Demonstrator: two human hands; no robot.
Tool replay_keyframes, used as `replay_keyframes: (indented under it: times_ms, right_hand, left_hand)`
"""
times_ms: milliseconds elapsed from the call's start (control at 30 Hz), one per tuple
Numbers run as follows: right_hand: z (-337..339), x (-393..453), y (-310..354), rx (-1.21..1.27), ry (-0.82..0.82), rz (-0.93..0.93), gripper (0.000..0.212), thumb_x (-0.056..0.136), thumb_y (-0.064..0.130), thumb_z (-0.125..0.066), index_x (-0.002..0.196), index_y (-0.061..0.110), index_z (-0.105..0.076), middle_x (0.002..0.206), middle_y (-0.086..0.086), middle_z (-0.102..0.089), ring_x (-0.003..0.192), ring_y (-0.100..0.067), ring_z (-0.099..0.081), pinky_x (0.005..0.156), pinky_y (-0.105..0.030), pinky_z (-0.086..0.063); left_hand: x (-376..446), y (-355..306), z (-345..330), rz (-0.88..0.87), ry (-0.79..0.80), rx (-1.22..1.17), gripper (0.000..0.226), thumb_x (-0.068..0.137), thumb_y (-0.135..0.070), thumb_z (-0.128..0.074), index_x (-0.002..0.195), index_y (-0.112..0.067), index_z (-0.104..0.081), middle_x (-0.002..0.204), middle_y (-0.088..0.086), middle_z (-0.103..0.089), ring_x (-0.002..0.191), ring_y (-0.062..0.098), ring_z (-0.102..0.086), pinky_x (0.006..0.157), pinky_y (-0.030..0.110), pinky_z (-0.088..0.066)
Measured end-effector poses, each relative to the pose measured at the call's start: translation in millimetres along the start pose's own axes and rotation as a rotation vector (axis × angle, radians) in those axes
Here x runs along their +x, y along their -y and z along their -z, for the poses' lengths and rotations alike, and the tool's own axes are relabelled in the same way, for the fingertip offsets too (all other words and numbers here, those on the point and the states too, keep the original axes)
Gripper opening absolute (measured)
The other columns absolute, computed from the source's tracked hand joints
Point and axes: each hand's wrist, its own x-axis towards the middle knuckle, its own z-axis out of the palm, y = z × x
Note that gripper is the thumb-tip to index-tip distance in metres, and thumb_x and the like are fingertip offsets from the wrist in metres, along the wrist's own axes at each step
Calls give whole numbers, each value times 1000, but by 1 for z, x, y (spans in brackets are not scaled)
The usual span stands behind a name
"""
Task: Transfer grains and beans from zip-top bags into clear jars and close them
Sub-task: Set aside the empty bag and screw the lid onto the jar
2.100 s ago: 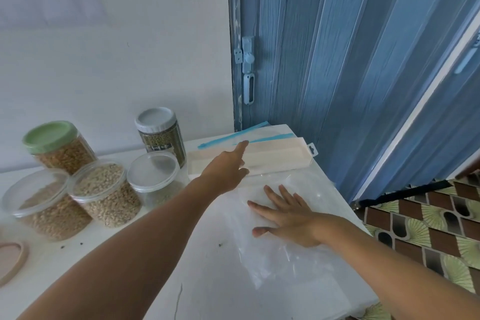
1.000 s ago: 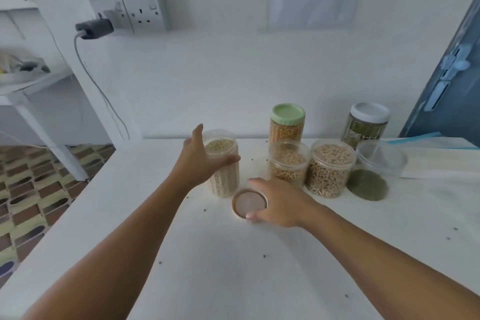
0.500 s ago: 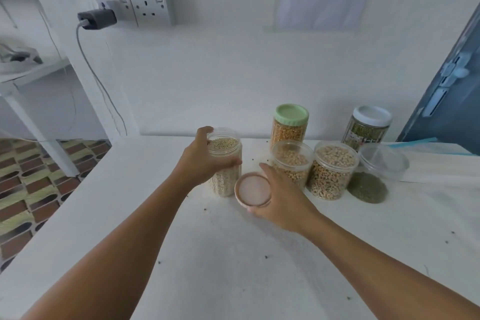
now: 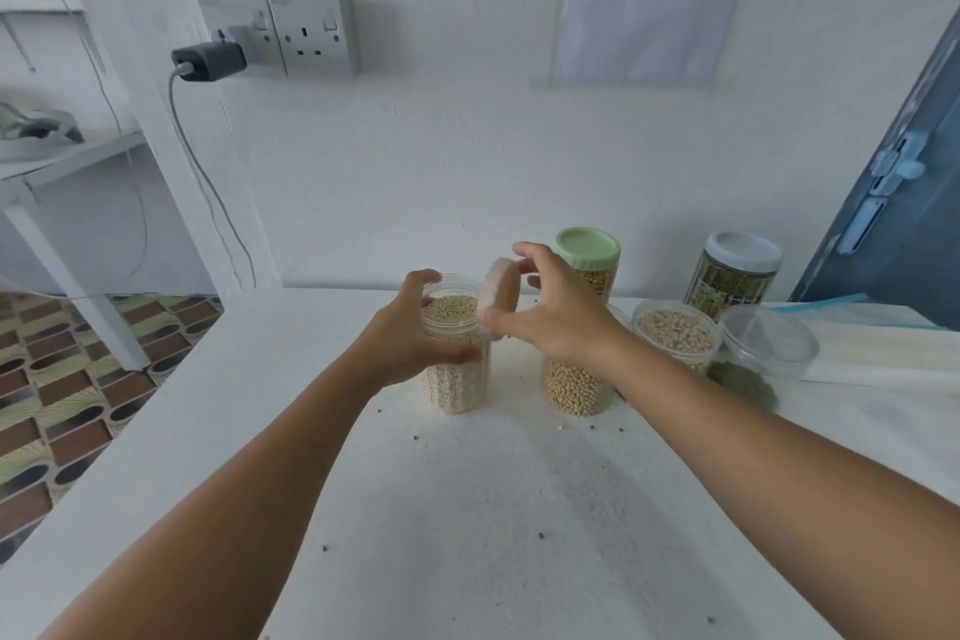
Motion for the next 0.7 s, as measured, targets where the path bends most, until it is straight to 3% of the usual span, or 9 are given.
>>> replay_keyframes:
  times_ms: [133, 333, 433, 567, 700]
  right_hand:
    - [-10, 20, 14, -23, 36, 56, 90, 80, 51, -85, 154, 23, -43, 147, 8, -44, 132, -10, -46, 108, -33, -44]
    - [-16, 34, 23, -74, 181, 107, 83, 78, 52, -86, 150, 27, -53, 145, 15, -48, 129, -2, -46, 100, -20, -38]
    - [-12, 37, 22, -51, 215, 100, 78, 78, 50, -87, 147, 31, -56, 146, 18, -50, 128, -1, -46, 101, -22, -41]
    - [-5, 44, 22, -85, 320, 119, 68, 79, 50, -86, 142, 39, -61, 153, 23, -46, 139, 0, -39, 112, -26, -32]
    - [-2, 48, 22, -87, 397, 119, 55, 81, 50, -85, 133, 43, -68, 157, 28, -40, 143, 1, -35, 117, -30, -31]
  left_hand:
    - [0, 3, 0, -2, 0, -34, 116, 63, -46, -99, 154, -40, -28, 137, -9, -52, 124, 17, -58, 105, 41, -51]
    - [0, 8, -1, -32, -17, -110, 104, 54, -51, -100, 142, -45, -44, 121, -16, -70, 110, 9, -70, 91, 44, -61]
    - [-2, 12, 0, -6, -16, -147, 103, 49, -49, -99, 137, -44, -46, 119, -17, -70, 110, 7, -69, 94, 44, -61]
    - [-1, 16, 0, -11, -13, -157, 103, 47, -52, -100, 136, -45, -48, 118, -19, -70, 110, 5, -67, 97, 44, -60]
    - [-3, 17, 1, -27, 7, -188, 107, 51, -47, -104, 141, -47, -46, 123, -21, -68, 111, 0, -66, 96, 35, -59]
